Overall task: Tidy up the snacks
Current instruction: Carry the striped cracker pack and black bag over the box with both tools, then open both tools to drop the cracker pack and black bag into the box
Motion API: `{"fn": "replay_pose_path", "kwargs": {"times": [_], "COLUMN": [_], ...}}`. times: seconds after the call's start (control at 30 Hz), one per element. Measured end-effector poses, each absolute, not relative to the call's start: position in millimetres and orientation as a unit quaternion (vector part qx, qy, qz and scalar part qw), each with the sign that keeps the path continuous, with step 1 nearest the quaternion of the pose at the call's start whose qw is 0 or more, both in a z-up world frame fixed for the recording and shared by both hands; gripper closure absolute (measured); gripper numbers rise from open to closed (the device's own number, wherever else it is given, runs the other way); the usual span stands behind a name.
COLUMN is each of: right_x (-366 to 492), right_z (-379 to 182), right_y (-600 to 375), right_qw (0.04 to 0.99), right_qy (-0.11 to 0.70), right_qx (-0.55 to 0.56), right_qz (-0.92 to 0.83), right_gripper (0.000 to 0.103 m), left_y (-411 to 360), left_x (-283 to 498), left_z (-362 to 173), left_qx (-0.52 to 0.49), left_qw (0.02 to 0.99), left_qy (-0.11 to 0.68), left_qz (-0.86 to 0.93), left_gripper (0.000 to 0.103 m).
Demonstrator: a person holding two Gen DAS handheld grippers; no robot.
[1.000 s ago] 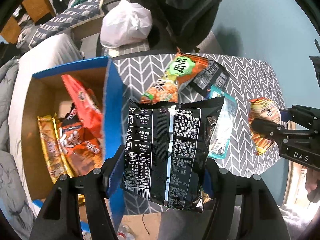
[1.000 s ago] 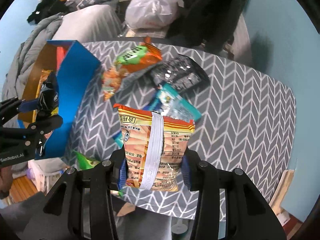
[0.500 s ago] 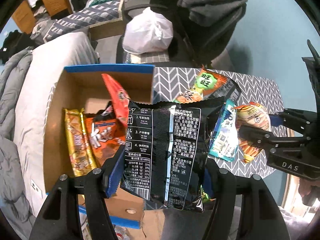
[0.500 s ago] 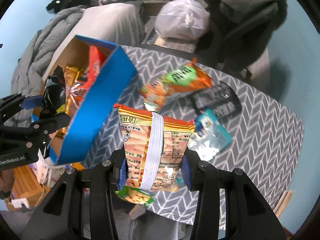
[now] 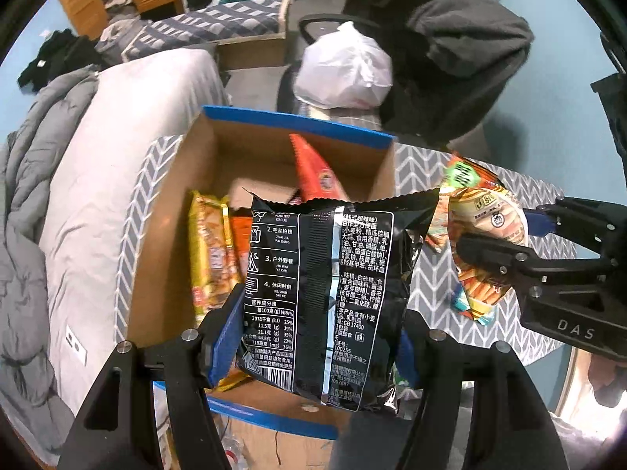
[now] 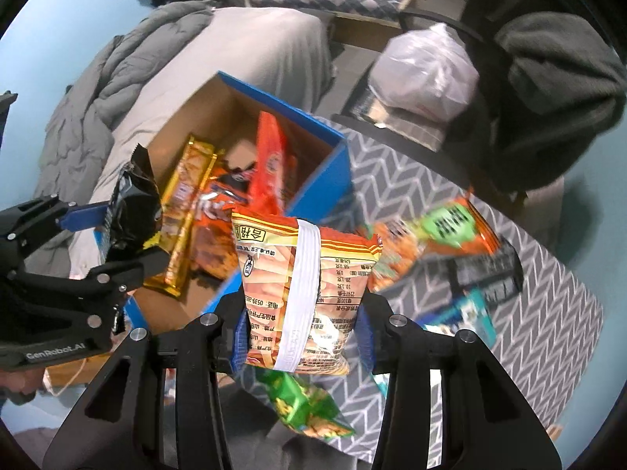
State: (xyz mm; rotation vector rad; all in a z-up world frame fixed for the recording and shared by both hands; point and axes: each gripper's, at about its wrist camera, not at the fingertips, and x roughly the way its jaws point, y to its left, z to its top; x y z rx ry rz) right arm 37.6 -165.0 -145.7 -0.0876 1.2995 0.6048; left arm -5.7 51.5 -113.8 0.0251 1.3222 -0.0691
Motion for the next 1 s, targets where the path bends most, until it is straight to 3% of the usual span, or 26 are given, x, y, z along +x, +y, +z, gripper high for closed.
{"fn": "replay_pose_path", "kwargs": {"times": [1.0], "right_x": [63], "right_z": [-184], "right_y": [-38], "right_qw": [0.708], "right_qy": [0.624], "right_qx": [-0.082], "right_qz": [0.320], "right_gripper": [0.059], "left_y": [148], "left_x": [3], "left_z": [-171], "left_qx": [-0.038], "left_qw": [0.751], "left_qy": [0.655], "left_qz": [0.074], "left_gripper": [0.035]}}
